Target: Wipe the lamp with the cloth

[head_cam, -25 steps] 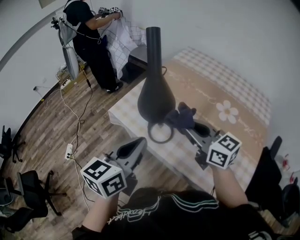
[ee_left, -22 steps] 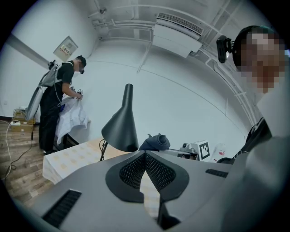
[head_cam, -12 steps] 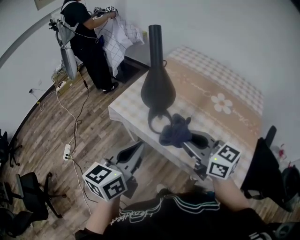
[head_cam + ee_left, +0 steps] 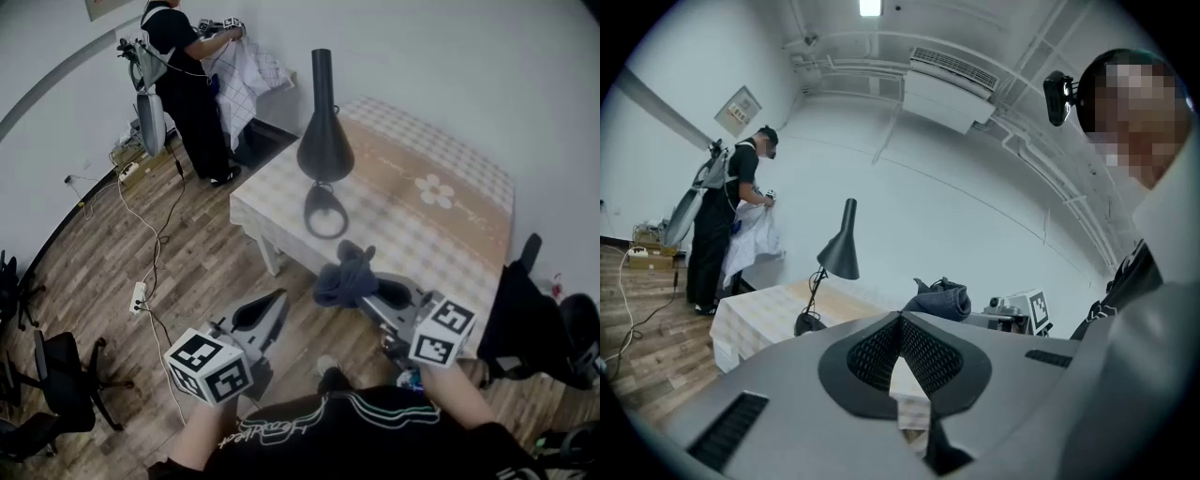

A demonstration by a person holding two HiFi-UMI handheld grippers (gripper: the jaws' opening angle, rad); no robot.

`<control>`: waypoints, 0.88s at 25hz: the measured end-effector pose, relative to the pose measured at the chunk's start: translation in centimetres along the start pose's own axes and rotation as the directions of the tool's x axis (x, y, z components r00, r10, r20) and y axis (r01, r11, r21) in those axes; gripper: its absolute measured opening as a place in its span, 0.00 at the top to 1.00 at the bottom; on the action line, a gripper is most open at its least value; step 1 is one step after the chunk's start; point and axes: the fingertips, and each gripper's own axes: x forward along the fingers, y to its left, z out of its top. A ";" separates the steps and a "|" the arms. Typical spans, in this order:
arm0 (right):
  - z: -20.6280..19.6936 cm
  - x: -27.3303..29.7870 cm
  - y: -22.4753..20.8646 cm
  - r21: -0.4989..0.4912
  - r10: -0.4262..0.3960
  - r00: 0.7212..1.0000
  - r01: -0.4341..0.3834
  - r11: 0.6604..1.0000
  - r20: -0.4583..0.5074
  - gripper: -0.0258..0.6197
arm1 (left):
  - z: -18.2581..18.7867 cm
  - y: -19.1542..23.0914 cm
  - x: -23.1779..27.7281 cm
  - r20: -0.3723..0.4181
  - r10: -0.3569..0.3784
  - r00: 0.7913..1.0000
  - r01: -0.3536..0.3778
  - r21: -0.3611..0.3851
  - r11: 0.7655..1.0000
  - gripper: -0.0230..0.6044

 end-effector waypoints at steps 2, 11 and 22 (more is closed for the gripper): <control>-0.3 -0.7 1.9 -0.007 -0.002 1.000 0.002 1.000 0.015 0.87 | -0.7 -1.0 -1.7 0.003 -0.003 1.000 0.003 -0.004 1.000 0.96; -1.7 -3.9 8.8 -0.044 -0.008 0.999 0.009 0.999 0.038 0.87 | -2.3 -5.7 -7.0 0.020 -0.040 0.999 0.040 0.034 0.999 0.96; -2.3 -5.7 12.2 -0.093 -0.011 1.000 0.013 0.996 0.019 0.87 | -2.9 -8.5 -9.0 0.018 -0.058 0.998 0.057 0.050 0.997 0.96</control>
